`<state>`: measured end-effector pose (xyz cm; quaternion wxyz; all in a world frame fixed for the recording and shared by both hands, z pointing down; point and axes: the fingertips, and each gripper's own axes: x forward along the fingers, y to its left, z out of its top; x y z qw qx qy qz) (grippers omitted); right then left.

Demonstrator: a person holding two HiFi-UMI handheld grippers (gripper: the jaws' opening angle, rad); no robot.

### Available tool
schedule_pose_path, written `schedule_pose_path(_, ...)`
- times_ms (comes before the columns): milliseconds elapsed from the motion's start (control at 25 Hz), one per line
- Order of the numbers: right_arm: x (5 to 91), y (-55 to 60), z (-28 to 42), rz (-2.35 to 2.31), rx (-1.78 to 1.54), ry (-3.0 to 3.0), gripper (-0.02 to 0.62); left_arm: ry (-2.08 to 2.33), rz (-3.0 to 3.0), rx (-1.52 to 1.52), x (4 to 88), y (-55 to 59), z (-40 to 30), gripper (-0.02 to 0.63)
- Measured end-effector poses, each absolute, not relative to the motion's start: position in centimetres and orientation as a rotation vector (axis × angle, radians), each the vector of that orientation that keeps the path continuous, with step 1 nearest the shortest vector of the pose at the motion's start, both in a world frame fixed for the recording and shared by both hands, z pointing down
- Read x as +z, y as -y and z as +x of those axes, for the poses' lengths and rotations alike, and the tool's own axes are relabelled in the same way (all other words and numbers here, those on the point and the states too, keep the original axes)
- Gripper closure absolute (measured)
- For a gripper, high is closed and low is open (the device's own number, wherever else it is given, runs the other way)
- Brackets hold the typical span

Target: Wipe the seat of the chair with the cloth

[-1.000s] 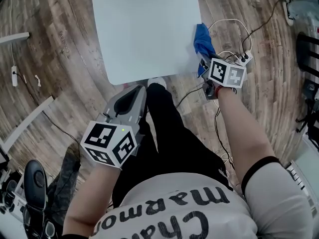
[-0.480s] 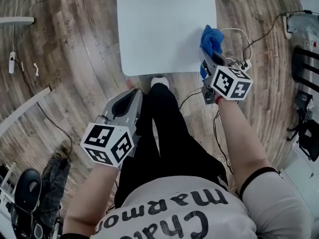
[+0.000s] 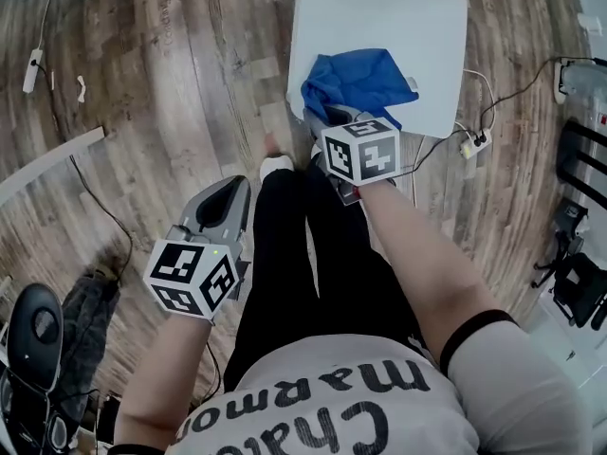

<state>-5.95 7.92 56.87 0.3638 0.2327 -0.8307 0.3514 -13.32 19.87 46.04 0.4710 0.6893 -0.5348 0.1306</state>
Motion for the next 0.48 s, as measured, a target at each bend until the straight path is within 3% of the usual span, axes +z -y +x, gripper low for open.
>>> schedule_pose_path(240,59.0,-10.0,-7.7,0.491,0.871,2.065,0.548,1.387,1.626,0.236,46.0,-21.0,-15.6,0.600)
schedule_pose_path(480,59.7,-10.3,-6.3,0.421,0.863,2.033,0.548,1.373,1.610,0.221,46.7,-21.3,-13.4,0.600)
